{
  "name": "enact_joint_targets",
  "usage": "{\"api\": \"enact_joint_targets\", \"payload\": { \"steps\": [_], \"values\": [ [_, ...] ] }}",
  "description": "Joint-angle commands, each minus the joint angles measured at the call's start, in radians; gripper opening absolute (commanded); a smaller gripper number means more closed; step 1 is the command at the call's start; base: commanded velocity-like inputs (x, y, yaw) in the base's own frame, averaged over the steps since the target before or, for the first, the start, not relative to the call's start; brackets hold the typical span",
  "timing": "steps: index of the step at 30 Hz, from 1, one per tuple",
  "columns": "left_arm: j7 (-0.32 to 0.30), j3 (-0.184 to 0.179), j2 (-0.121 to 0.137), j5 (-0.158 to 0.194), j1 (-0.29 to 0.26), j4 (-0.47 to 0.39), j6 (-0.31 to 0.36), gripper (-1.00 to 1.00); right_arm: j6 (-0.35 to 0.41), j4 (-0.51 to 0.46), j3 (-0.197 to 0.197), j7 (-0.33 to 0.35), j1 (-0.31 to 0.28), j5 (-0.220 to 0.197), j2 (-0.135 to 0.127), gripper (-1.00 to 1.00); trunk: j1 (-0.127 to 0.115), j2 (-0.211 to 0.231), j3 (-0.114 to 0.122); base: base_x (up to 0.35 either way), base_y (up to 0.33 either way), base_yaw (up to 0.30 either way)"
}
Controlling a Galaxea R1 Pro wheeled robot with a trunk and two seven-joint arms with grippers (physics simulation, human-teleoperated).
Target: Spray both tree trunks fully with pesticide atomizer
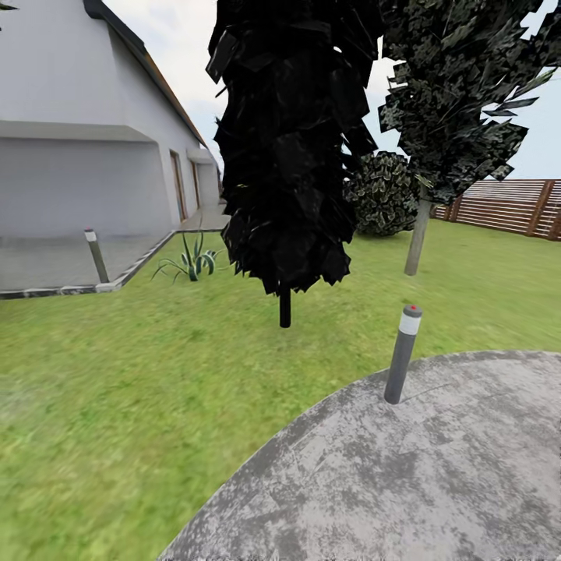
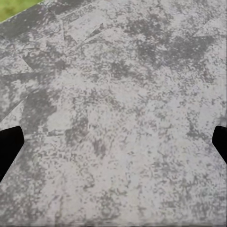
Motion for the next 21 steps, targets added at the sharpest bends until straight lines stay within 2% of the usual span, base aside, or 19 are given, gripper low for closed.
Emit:
{"api": "enact_joint_targets", "payload": {
  "steps": [1,7,21],
  "values": [
    [0.000,0.001,0.001,0.003,-0.001,0.001,-0.003,1.00,-0.004,0.001,0.000,0.000,-0.001,0.005,0.000,1.00,0.000,-0.001,-0.001,-0.227,0.212,0.000],
    [0.000,0.001,0.000,0.002,-0.001,0.001,-0.004,1.00,-0.007,0.002,0.000,-0.001,0.000,0.006,0.000,1.00,0.000,-0.001,-0.001,-0.088,0.083,0.113],
    [0.003,0.001,-0.002,0.001,-0.002,-0.003,-0.003,1.00,-0.007,0.002,-0.001,-0.002,0.000,0.006,0.000,1.00,0.000,-0.001,-0.004,-0.006,0.006,0.265]
  ]
}}
